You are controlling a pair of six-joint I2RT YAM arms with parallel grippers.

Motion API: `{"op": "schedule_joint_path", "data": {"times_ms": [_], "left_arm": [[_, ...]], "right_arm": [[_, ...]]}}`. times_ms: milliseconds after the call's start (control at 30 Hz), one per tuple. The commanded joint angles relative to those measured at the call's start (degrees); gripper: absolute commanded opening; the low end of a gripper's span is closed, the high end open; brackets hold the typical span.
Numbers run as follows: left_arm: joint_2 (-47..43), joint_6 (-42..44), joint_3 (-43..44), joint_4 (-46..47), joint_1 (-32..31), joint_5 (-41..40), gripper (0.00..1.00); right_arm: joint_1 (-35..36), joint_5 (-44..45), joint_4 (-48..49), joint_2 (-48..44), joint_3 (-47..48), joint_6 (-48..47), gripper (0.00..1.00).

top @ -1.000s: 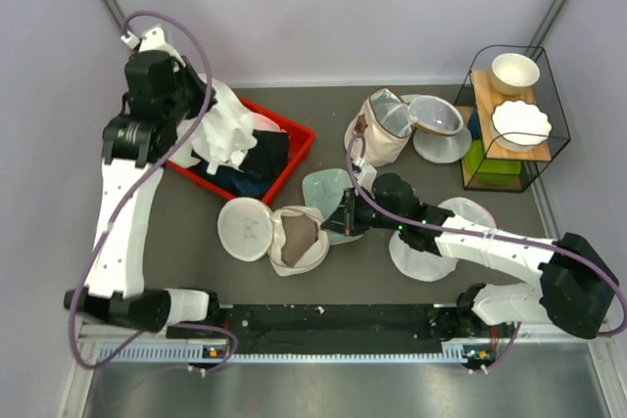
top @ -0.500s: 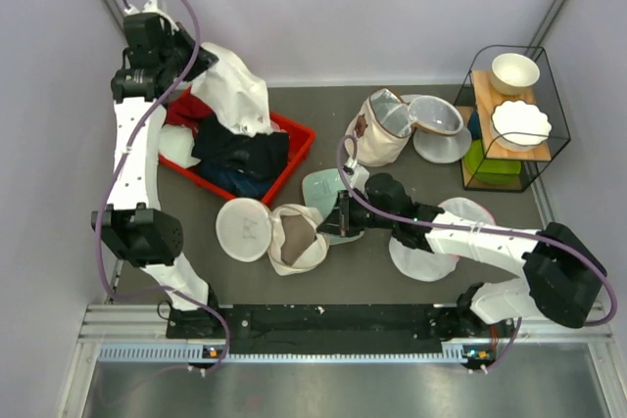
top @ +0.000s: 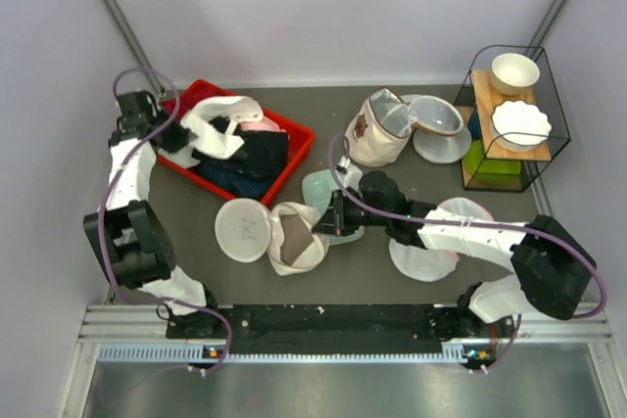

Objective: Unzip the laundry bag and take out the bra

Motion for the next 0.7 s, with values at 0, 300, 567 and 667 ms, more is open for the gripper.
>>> {"op": "schedule_joint_path", "data": {"times_ms": [0,300,567,667], "left_arm": [[-9.0,2.0,-10.3,2.0,1.1,-8.3,0.0],[-2.5,-2.9,-9.6,-2.0,2.6,-12.8,0.0],[-3.5,-2.5,-9.1,-1.8,3.7,-9.5,0.22],[-7.1,-1.6,-9.6,-2.7,3.6,-8.3,0.62]], "right_arm": [[-0.5,-0.6,3.1,-0.9,1.7,-0.4,0.0],[-0.5,-0.1,1.9,-2.5,0.1,-0.2,0.0],[-0.5,1.5,1.4,-4.7,-1.7,0.1,0.0],[-0.5,1.5,1.0,-4.5,-1.2,0.0,0.0]]}}
